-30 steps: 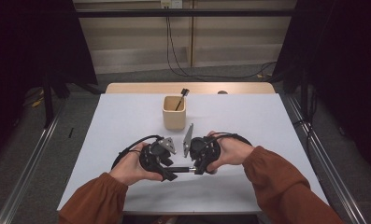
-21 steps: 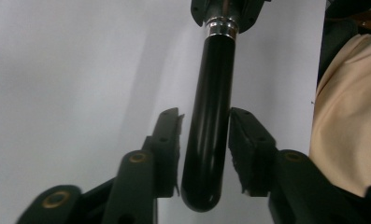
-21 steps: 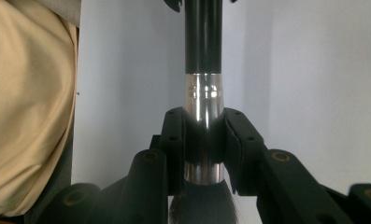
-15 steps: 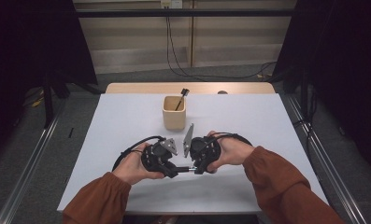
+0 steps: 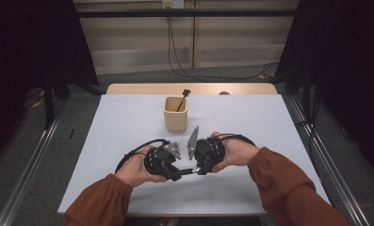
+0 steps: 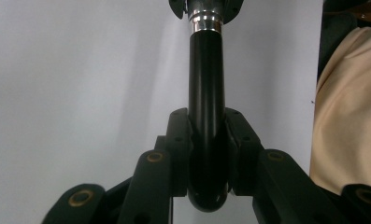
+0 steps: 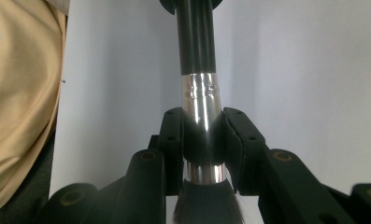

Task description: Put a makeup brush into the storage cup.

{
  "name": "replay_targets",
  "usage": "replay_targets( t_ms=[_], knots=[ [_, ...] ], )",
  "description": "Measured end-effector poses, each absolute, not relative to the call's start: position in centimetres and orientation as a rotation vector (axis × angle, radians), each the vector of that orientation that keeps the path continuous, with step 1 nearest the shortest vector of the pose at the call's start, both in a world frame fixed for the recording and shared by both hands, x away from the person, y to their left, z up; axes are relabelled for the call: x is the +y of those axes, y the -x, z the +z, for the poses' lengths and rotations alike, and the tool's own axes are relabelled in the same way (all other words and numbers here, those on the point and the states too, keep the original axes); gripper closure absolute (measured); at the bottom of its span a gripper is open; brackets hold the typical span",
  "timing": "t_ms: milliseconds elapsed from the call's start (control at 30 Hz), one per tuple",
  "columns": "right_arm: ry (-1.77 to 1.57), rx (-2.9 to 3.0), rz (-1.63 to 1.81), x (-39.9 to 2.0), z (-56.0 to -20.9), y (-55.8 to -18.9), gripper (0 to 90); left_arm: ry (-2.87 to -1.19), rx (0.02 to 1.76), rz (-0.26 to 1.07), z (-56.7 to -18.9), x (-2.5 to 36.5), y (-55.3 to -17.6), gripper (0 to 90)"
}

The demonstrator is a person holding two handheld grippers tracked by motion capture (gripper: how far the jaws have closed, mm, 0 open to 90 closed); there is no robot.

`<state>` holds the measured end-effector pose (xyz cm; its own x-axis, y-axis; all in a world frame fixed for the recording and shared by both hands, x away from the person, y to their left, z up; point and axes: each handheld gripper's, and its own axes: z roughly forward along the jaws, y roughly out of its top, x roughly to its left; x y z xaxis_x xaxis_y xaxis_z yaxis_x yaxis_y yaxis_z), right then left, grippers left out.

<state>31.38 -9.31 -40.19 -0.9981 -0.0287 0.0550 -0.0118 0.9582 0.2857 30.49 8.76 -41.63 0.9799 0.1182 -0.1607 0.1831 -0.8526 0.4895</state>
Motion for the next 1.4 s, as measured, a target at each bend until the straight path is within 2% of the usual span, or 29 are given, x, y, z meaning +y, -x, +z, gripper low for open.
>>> replay_targets(
  t_ms=[133, 233, 367, 800, 1233, 1333, 1400],
  knots=[
    [0.013, -3.030, -0.484, -9.4, -40.3, -31.5, 63.2, -2.593, 0.219, -0.165, -42.0, 9.0, -30.7, 74.5],
    [0.051, -3.030, -0.496, -9.5, -40.3, -31.5, 49.0, -2.586, 0.218, -0.181, -42.1, 9.1, -30.7, 74.5],
    [0.109, -3.025, -0.547, -9.8, -40.5, -31.7, 36.3, -2.572, 0.238, -0.166, -42.0, 9.5, -30.9, 74.5],
    [0.322, -3.038, -0.632, -11.6, -40.5, -31.8, 8.5, -2.545, 0.305, -0.127, -41.8, 11.3, -30.8, 74.4],
    [0.468, -3.001, -0.785, -14.3, -40.3, -32.1, 6.0, -2.500, 0.382, -0.101, -41.6, 13.8, -30.9, 74.4],
    [0.464, -2.988, -0.812, -14.6, -40.3, -31.9, 2.5, -2.482, 0.418, -0.084, -41.8, 14.2, -30.9, 74.4],
    [0.483, -2.985, -0.820, -14.8, -40.4, -31.8, 4.1, -2.466, 0.429, -0.092, -41.9, 14.5, -30.9, 74.4]
  ],
)
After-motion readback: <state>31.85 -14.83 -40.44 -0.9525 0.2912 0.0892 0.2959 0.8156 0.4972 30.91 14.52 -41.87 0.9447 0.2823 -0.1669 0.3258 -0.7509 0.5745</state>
